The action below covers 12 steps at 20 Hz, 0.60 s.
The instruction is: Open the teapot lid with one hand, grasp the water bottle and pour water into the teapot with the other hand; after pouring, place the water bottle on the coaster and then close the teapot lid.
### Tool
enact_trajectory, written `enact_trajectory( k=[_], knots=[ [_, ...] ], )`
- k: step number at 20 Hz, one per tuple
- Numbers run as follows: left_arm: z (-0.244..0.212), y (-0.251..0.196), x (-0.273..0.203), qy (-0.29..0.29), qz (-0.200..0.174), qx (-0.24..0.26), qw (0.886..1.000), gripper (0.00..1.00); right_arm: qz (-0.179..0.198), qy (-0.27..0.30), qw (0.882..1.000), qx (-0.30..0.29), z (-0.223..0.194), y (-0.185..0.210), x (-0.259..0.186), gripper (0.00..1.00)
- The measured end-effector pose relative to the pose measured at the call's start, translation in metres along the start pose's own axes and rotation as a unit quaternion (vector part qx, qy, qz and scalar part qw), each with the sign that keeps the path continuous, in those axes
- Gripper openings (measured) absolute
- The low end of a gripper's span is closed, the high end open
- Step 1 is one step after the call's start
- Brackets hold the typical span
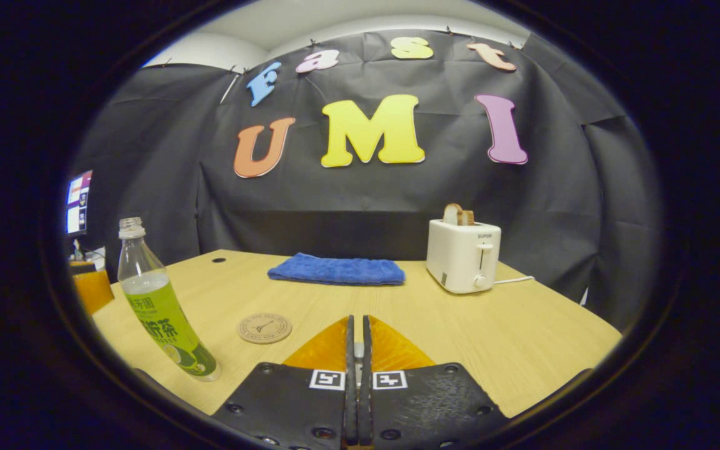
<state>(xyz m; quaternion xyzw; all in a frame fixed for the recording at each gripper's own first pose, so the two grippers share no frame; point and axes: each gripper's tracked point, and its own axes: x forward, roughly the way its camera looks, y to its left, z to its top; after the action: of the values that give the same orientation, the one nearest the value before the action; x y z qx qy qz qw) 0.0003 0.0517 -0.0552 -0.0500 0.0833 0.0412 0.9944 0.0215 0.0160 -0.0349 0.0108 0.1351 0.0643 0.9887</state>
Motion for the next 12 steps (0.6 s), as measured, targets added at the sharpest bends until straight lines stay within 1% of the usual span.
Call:
enact_trajectory(
  k=[8,12],
  knots=[
    [-0.035,-0.018,0.016,0.035,-0.016,0.015,0.999,0.99,0.006,-0.025,1.000,-0.014,0.021,-0.003,-0.026,0.01],
    [-0.047,-0.019,0.032,0.047,-0.015,0.018,0.999,0.99,0.003,-0.032,0.999,-0.016,0.028,-0.009,-0.031,0.02]
  ],
)
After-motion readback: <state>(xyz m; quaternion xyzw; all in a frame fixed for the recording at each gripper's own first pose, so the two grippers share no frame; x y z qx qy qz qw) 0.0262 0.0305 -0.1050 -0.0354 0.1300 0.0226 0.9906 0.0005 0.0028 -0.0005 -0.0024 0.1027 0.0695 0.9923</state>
